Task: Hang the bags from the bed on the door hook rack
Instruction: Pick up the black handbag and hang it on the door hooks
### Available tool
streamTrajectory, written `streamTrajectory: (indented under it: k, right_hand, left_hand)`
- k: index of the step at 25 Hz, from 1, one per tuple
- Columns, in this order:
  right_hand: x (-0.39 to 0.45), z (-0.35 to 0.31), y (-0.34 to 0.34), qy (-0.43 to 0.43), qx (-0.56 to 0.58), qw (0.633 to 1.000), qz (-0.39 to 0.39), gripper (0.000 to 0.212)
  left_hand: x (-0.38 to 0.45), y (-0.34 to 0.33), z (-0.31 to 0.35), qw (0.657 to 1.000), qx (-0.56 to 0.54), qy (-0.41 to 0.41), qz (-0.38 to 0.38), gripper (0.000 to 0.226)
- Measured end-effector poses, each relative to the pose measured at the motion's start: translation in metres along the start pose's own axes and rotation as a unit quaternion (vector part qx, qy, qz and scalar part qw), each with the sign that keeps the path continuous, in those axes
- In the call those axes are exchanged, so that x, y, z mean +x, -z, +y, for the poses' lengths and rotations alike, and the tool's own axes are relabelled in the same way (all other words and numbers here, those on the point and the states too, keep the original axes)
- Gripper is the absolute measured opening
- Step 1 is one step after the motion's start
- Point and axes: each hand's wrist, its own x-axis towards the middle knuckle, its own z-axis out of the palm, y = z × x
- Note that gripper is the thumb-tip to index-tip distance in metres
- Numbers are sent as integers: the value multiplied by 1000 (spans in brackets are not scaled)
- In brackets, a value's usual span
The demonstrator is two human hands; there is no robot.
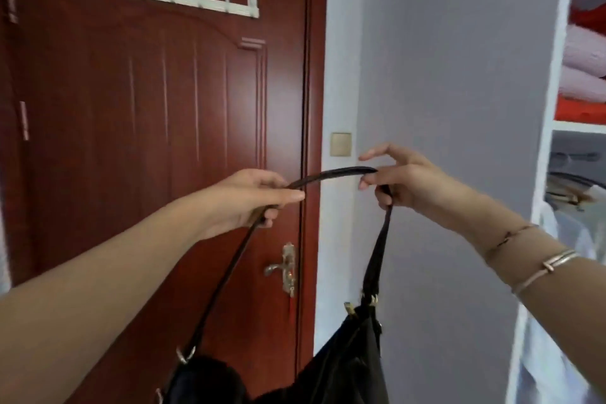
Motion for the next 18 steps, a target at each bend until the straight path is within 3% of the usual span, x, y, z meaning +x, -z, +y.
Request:
streamTrajectory:
  k: [3,8,13,18]
  right_hand:
    - [77,12,-47,64,-7,994,-89,30]
    - [213,-2,-121,186,-72,972,-124,42]
    - [309,-27,-184,267,-159,948,-71,55]
    - [408,-54,-260,359,-209,909,26,58]
  left_hand:
    - [1,70,8,994,17,-35,107,29]
    - [34,171,16,961,64,-83,258,29]
    - [51,266,22,930,98,-113,337,15]
    - [67,377,19,895,214,-159,357,29]
